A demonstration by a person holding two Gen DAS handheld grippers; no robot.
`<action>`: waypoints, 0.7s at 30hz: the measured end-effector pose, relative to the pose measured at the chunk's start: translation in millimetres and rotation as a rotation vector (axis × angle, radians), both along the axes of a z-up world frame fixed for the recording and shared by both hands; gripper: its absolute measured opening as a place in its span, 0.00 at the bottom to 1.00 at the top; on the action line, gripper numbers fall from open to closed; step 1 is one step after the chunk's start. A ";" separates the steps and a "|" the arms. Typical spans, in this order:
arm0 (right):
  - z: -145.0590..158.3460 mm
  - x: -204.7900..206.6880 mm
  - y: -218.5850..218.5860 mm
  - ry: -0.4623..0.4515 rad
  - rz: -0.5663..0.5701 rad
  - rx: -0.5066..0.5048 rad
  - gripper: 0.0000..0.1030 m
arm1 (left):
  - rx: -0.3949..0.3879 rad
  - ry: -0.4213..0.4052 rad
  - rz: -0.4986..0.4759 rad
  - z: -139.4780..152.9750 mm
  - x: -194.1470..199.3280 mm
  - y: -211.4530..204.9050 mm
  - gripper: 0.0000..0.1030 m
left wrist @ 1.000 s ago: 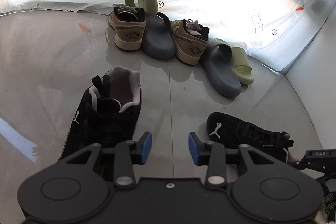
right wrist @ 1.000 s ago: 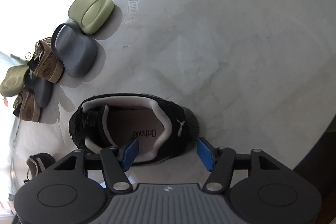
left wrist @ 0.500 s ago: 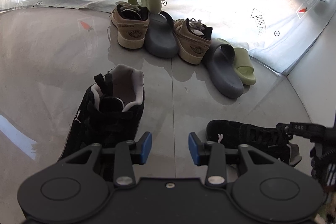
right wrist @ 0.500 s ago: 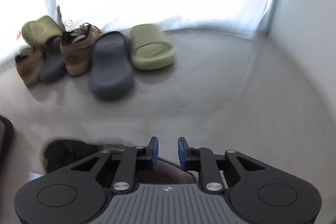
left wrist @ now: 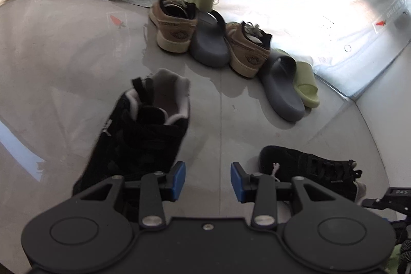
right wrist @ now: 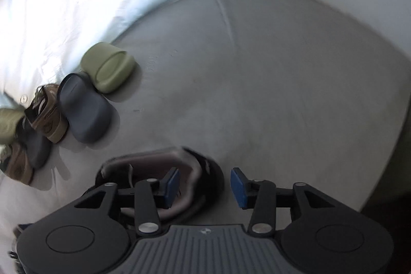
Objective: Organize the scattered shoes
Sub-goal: 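Carry the black sneaker and place it beside the other black sneaker, right gripper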
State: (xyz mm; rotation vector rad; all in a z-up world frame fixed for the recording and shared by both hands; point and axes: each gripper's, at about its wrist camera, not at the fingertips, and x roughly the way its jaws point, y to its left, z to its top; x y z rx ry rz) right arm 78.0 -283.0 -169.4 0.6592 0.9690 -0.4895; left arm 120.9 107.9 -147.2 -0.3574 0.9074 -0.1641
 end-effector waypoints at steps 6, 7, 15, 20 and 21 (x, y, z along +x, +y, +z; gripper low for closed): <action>-14.2 10.8 2.4 -0.067 0.071 0.037 0.26 | 0.028 -0.018 -0.080 2.2 -0.1 -18.5 0.38; -14.4 15.2 4.3 -0.069 0.084 0.012 0.25 | 0.034 -0.022 -0.080 2.8 -0.4 -19.5 0.38; -22.0 82.9 -10.5 -0.149 0.196 -0.079 0.20 | 0.033 -0.036 0.015 6.7 -4.1 -5.2 0.38; -24.8 119.6 -9.2 -0.180 0.216 -0.069 0.30 | 0.043 -0.037 0.052 9.4 -6.1 2.0 0.38; -22.9 119.8 -8.2 -0.177 0.194 -0.058 0.34 | 0.044 -0.041 0.065 10.4 -7.6 5.1 0.38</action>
